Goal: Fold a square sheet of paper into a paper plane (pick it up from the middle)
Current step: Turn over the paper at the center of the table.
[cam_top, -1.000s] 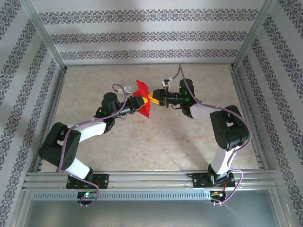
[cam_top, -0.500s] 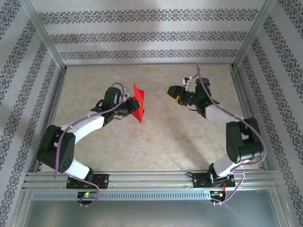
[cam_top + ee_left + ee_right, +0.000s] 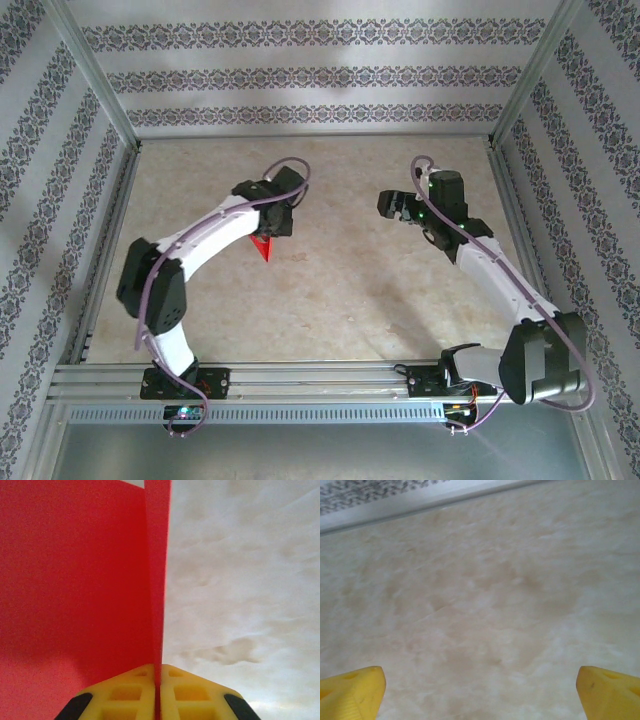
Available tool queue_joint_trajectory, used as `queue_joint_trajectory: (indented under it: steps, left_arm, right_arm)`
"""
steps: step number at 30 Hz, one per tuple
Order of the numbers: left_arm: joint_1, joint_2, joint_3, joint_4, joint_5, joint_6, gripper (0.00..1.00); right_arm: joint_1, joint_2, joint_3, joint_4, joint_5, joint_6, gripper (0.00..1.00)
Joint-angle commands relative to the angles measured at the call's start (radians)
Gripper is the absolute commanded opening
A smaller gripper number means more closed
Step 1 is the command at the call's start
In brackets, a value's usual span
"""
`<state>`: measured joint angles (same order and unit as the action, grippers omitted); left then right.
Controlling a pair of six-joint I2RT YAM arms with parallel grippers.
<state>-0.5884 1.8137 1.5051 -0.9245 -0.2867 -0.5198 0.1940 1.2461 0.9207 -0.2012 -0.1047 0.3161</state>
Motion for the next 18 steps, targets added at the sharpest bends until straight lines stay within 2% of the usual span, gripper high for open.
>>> queue_joint_trajectory:
  steps: [1,6,10,18]
  left_arm:
    - [-0.051,0.11,0.092,-0.262,-0.239,0.022,0.1]
    - [-0.111,0.286,0.203,-0.343,-0.312,0.005,0.1]
    - [-0.151,0.394,0.263,-0.353,-0.329,-0.004,0.1]
    - [-0.183,0.498,0.322,-0.315,-0.255,-0.025,0.11]
  right_arm:
    - [-0.001,-0.035,-0.015,-0.025,0.149,-0.055,0.98]
    - [-0.014,-0.04,-0.019,-0.017,0.115,-0.031,0.98]
    - [-0.021,-0.03,-0.009,-0.022,0.093,-0.008,0.98]
    - [-0.041,0.01,0.018,-0.061,0.029,0.014,0.98]
